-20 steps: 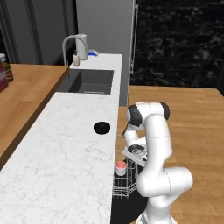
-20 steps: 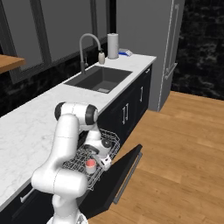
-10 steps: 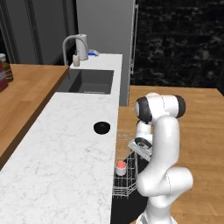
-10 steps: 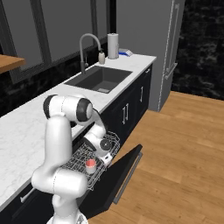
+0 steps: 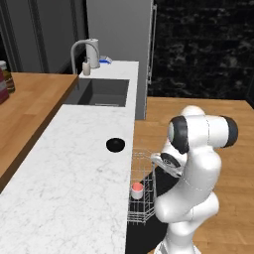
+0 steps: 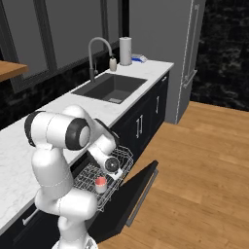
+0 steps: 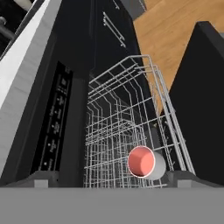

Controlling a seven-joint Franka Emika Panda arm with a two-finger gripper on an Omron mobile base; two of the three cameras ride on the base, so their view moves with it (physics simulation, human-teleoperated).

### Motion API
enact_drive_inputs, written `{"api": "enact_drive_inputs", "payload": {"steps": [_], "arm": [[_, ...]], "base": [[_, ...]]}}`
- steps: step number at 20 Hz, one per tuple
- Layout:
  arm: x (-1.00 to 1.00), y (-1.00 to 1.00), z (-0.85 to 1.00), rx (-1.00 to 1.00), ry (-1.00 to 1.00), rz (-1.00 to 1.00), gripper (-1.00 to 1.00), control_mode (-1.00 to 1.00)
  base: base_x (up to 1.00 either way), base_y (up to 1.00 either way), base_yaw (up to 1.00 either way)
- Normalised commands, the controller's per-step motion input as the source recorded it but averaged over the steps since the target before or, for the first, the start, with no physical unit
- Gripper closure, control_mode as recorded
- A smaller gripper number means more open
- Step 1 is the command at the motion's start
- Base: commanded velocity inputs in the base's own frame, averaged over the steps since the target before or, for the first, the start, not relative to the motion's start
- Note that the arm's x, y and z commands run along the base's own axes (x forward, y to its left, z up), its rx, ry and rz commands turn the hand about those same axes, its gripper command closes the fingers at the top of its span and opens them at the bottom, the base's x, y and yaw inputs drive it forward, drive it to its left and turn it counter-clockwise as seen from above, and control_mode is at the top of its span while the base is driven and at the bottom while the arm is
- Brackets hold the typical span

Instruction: Pick up the cup and bowl from the counter, place them in the dishwasher, and close the dishwasher door.

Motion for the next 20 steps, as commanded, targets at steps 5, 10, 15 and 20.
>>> {"api": "enact_drive_inputs", "payload": {"steps": [5, 10, 15, 20], "arm": [[0.0, -0.06, 1.0, 0.0, -0.03, 0.08, -1.0, -1.0], [0.0, -0.16, 1.0, 0.0, 0.1, 0.08, -1.0, -1.0], [0.0, -0.1, 1.0, 0.0, 0.2, 0.16, -1.0, -1.0], [0.0, -0.17, 1.0, 0.0, 0.16, 0.28, -1.0, -1.0]], "base": [[0.0, 0.0, 0.0], [0.0, 0.0, 0.0], [0.0, 0.0, 0.0], [0.0, 0.0, 0.0]]}}
